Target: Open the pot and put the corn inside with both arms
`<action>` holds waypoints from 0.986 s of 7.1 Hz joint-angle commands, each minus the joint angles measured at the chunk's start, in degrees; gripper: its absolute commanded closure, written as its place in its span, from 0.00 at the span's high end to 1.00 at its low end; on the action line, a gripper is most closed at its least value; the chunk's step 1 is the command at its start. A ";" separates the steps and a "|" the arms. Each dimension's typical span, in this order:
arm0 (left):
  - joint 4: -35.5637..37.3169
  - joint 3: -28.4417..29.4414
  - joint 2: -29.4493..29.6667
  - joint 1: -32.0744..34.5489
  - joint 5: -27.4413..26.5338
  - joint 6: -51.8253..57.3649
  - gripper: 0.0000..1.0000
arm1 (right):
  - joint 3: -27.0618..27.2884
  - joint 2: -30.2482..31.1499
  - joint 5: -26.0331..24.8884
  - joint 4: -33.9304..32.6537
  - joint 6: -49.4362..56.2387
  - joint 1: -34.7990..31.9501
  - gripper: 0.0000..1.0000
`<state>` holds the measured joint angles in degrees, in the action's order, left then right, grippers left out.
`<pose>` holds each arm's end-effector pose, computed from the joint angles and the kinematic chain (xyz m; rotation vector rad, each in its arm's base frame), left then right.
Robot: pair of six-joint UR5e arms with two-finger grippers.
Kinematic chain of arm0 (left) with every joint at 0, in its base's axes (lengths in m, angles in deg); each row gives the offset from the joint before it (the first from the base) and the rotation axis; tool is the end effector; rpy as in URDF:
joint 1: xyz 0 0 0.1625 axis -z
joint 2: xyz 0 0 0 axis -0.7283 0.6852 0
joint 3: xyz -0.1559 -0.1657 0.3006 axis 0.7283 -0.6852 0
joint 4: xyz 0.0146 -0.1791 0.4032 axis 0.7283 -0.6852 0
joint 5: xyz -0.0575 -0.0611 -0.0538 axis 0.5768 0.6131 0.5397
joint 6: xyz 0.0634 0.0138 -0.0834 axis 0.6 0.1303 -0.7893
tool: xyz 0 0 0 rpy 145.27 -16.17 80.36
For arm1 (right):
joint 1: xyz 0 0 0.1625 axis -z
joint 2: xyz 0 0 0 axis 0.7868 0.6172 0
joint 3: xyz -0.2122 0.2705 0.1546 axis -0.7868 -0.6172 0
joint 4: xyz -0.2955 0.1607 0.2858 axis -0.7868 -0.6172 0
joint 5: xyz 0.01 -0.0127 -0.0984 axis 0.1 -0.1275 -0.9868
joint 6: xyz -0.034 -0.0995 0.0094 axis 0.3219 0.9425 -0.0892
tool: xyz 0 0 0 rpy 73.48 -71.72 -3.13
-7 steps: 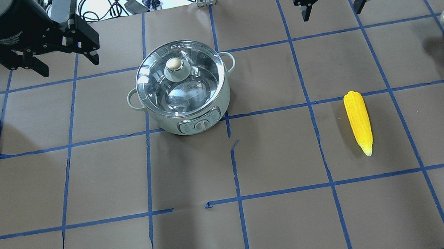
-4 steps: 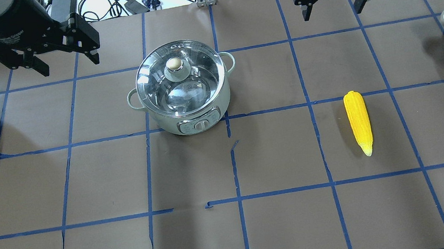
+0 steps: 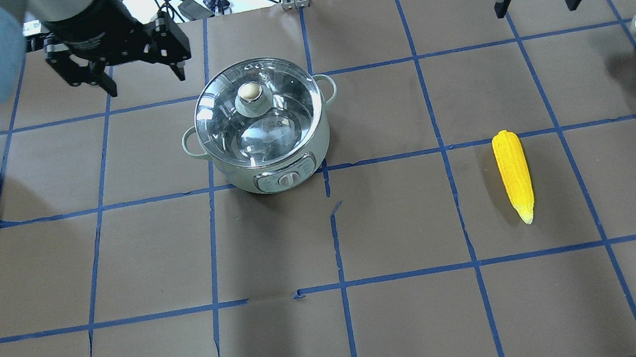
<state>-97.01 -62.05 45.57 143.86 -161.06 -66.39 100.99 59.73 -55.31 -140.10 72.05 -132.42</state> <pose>-0.2028 -0.5688 0.4375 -0.1072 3.1295 -0.2233 0.0419 -0.5739 0.4422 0.0556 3.1172 0.0079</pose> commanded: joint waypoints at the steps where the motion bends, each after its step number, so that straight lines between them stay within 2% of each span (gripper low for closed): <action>1: 8.52 0.44 8.90 4.39 0.18 -1.81 0.95 | 12.70 -0.19 -0.26 -11.44 5.30 2.13 1.00; 2: 8.73 0.53 11.03 4.75 0.18 -1.90 1.00 | 17.98 -1.58 -0.70 -18.03 5.74 2.22 1.00; 4: 11.00 0.53 13.50 4.84 0.18 -1.90 1.00 | 29.31 -4.48 -5.33 -31.81 7.84 3.88 1.00; 5: 13.46 0.53 14.82 4.76 1.14 -1.90 1.00 | 34.85 -5.01 -5.10 -39.11 8.12 4.24 1.00; 6: 14.18 0.44 15.18 4.84 1.67 -1.81 0.99 | 38.38 -5.80 -4.75 -42.84 7.86 4.24 1.00; 7: 14.53 0.35 15.79 4.85 1.68 -1.81 0.98 | 39.46 -6.33 -4.48 -45.23 7.68 4.24 1.00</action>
<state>-83.30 -61.61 60.58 148.67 -159.67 -68.22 137.65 54.15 -60.02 -181.21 79.85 -128.26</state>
